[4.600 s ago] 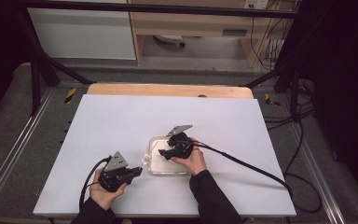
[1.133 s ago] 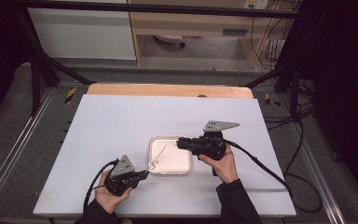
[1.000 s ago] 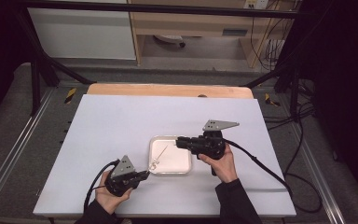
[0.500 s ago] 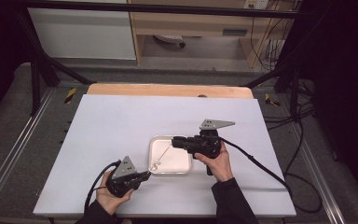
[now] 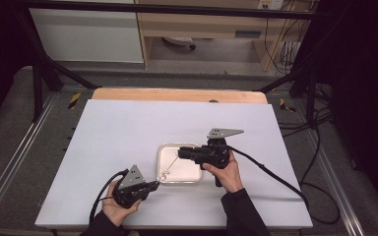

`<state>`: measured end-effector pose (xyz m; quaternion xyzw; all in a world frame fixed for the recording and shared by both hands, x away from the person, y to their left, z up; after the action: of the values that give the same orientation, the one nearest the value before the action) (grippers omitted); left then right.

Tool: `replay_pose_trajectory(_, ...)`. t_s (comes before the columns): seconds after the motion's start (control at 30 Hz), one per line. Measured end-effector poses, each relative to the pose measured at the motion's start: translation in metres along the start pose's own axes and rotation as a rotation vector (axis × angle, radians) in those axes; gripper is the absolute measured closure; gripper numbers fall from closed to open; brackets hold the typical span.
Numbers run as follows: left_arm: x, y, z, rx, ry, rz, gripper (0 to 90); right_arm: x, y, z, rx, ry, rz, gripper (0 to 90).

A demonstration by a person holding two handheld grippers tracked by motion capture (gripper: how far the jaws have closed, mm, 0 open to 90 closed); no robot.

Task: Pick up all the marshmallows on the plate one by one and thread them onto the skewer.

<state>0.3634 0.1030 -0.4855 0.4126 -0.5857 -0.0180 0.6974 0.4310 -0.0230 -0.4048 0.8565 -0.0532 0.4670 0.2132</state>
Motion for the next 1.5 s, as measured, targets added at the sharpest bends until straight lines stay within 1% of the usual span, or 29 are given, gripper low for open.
replay_pose_trajectory(0.23,0.0,0.0,0.0,0.005,-0.014,0.006,88.7,-0.003,-0.002,-0.001,0.014,-0.016,-0.008,78.8)
replay_pose_trajectory(0.4,-0.001,0.0,0.001,0.006,-0.028,0.001,88.8,-0.005,-0.004,-0.003,0.039,-0.027,-0.015,79.0)
replay_pose_trajectory(0.53,-0.002,-0.001,0.001,0.006,-0.029,-0.006,88.8,-0.009,-0.007,-0.005,0.051,-0.033,-0.024,78.9)
replay_pose_trajectory(0.73,-0.002,-0.001,0.001,0.006,-0.035,-0.003,88.8,-0.012,-0.008,-0.008,0.079,-0.041,-0.031,79.7)
replay_pose_trajectory(1.0,-0.003,-0.003,0.003,0.004,-0.029,-0.012,88.9,-0.016,-0.01,-0.014,0.097,-0.041,-0.025,81.1)
replay_pose_trajectory(1.17,-0.003,-0.004,0.004,0.007,-0.025,-0.018,89.0,-0.02,-0.012,-0.015,0.089,-0.032,-0.029,81.4)
replay_pose_trajectory(1.5,-0.003,-0.004,0.006,0.009,-0.027,-0.013,89.0,-0.026,-0.015,-0.018,0.09,-0.017,-0.032,81.6)
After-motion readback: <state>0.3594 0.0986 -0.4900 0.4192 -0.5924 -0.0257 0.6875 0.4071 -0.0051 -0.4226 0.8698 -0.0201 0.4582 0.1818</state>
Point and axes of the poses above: each handheld gripper's, and its own axes: y roughly backward along the jaws, x roughly out of its top, z roughly to its right, the point moved 10 cm from there along -y, roughly forward along the jaws, and after that the axes turned 5 degrees about -y, right-handed, at the moved point
